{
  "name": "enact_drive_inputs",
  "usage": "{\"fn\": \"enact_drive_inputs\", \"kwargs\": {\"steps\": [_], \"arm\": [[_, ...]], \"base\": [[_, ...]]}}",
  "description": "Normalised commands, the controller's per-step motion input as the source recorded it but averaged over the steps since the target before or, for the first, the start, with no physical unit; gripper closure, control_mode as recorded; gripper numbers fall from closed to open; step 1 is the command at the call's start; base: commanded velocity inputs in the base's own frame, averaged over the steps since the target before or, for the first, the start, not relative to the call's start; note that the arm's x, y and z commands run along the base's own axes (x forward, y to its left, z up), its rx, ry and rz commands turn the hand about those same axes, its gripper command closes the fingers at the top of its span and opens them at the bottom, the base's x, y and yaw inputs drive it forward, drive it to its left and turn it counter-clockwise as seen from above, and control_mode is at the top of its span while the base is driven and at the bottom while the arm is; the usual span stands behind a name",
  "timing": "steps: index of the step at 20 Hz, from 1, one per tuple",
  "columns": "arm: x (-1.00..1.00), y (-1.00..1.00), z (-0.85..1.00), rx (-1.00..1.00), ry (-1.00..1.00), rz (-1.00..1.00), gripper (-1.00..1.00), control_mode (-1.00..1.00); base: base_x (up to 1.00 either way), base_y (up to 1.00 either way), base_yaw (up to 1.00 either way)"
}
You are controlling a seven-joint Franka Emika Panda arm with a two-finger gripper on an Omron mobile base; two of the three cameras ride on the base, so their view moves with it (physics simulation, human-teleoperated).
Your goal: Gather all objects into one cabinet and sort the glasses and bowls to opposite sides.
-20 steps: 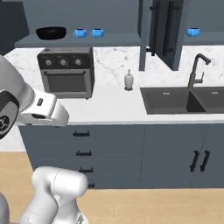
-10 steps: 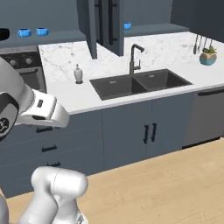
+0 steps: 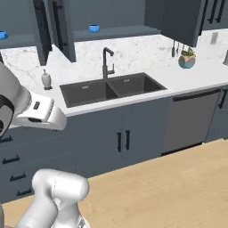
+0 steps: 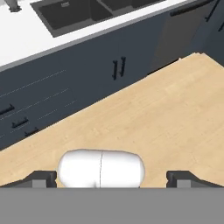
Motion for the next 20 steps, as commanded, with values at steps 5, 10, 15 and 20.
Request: {"fn": "enact_drive_inputs", "kwargs": {"steps": [5,10,15,20], "arm": [[0.00,0.00,0.00,0.00,0.00,0.00,-1.00,1.00],[0.00,0.00,0.00,0.00,0.00,0.00,-1.00,1.00],[0.00,0.00,0.00,0.00,0.00,0.00,-1.00,1.00],[0.00,0.00,0.00,0.00,0.00,0.00,-1.00,1.00]], "base": [[0.86,-0.85,0.12],[0.57,-0.84,0.45],[0.33,-0.73,0.57],[0.43,-0.56,0.36]]}}
